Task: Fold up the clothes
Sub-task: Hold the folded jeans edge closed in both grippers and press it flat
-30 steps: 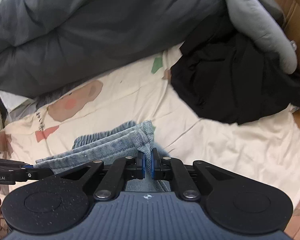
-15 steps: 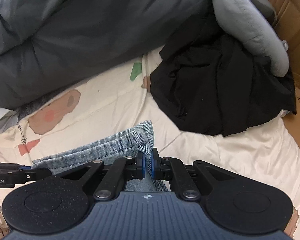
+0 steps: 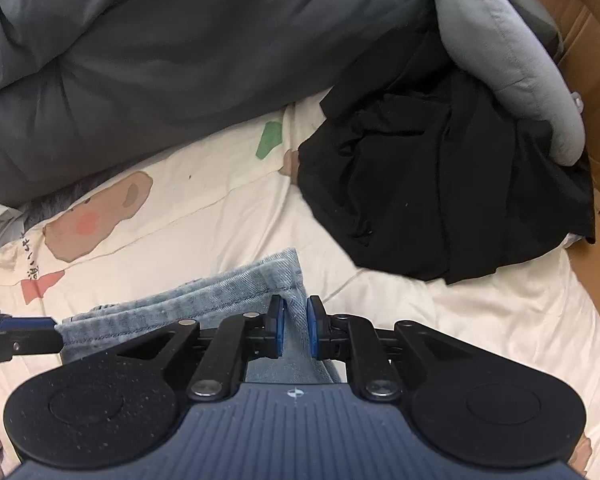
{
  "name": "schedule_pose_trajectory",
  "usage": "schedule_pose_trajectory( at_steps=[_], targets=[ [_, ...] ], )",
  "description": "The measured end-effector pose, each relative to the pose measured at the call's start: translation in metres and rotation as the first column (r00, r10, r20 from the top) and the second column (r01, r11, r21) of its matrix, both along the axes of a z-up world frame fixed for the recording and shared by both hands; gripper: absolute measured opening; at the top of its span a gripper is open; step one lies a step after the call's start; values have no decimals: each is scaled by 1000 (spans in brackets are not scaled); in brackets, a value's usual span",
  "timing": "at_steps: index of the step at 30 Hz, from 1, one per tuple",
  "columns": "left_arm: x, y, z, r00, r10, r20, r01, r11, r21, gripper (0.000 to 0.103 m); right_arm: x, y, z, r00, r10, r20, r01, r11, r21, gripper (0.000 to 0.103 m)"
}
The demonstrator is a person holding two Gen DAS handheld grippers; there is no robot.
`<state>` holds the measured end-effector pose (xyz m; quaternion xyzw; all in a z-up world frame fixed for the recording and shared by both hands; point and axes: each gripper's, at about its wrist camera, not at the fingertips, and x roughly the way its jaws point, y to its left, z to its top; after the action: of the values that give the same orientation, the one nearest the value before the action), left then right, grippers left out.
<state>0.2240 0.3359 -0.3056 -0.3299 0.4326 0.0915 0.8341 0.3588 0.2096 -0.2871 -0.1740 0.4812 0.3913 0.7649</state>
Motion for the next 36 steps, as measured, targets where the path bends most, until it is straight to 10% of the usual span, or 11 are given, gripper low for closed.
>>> schedule_pose_trajectory(
  at_steps=[8, 15, 23, 26, 30, 36],
  targets=[
    [7, -9, -7, 1000, -18, 5, 18, 1000, -5, 32, 5, 5, -7, 1000, 9, -6, -9, 1000, -9, 17],
    [9, -14, -9, 999, -36, -6, 36, 999, 4, 23, 19, 4, -28, 999, -15, -50, 15, 1000, -4, 49],
    [12, -13, -14, 1000, -28, -12, 28, 1000, -4, 21, 39, -1, -51, 979, -43, -200, 55, 997, 54, 49],
    [13, -14, -16, 1000, -23, -12, 23, 1000, -7, 21, 39, -1, -55, 975, -38, -220, 52, 997, 60, 47],
    [13, -13, -17, 1000, -16, -17, 16, 1000, -3, 13, 37, 3, -54, 978, -24, -207, 31, 999, 34, 0],
    [10, -11, -14, 1000, 8, -5, -8, 1000, -11, 8, 34, -3, -42, 986, -22, -167, 32, 998, 55, 0]
  ],
)
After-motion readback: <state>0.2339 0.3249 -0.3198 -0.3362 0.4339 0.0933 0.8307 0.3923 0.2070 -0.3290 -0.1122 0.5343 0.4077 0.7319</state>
